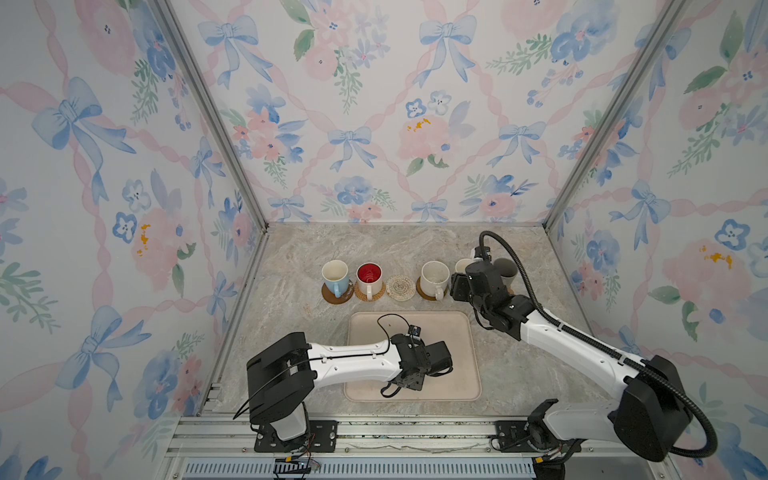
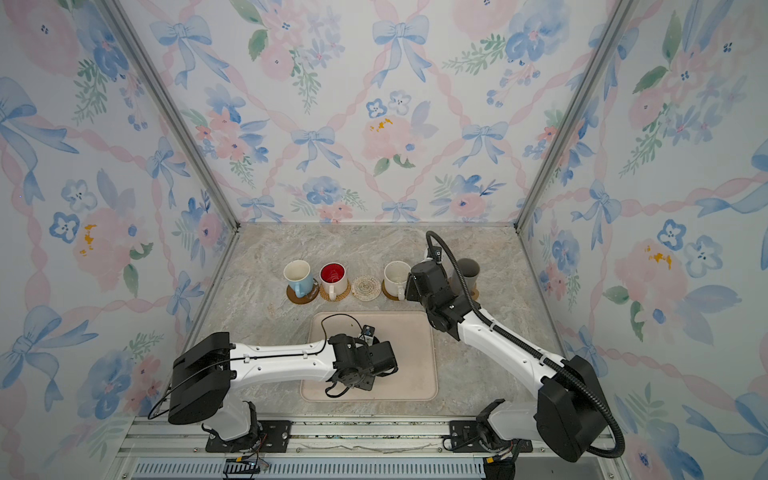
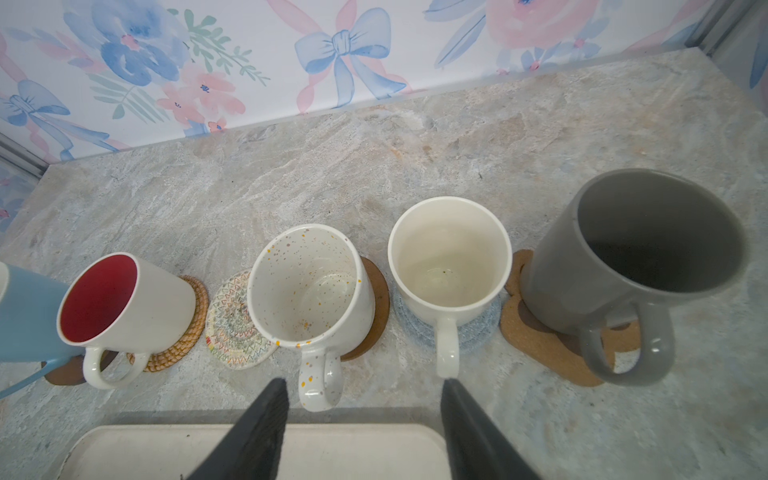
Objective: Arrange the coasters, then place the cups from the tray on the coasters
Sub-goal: 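Lower the left gripper into the black mug on the tray and grasp its rim, then lift and carry the black mug with the left gripper toward the woven coaster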
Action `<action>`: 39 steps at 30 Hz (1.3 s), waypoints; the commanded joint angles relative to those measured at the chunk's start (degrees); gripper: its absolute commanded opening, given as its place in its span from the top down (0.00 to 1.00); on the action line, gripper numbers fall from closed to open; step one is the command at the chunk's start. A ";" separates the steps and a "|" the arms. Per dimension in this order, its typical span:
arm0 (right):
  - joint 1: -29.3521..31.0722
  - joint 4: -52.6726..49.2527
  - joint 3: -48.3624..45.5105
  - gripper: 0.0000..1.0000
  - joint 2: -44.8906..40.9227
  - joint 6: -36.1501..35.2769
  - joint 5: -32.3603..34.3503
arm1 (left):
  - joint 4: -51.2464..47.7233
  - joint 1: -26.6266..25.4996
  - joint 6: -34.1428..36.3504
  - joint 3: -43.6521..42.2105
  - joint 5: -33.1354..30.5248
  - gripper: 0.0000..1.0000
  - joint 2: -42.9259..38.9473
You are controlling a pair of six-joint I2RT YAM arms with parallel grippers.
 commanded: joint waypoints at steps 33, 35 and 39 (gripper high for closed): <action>-1.54 0.84 -1.20 0.38 -0.31 1.14 -0.82 | -0.91 1.06 -1.14 3.66 -7.99 1.00 1.89; -1.54 0.76 -1.05 0.38 -0.16 1.24 -1.20 | -0.78 1.64 -1.58 3.82 -8.97 1.00 1.30; -1.54 0.70 -0.85 0.39 -0.52 1.09 -1.73 | -0.72 2.64 -1.26 4.92 -11.62 1.00 0.08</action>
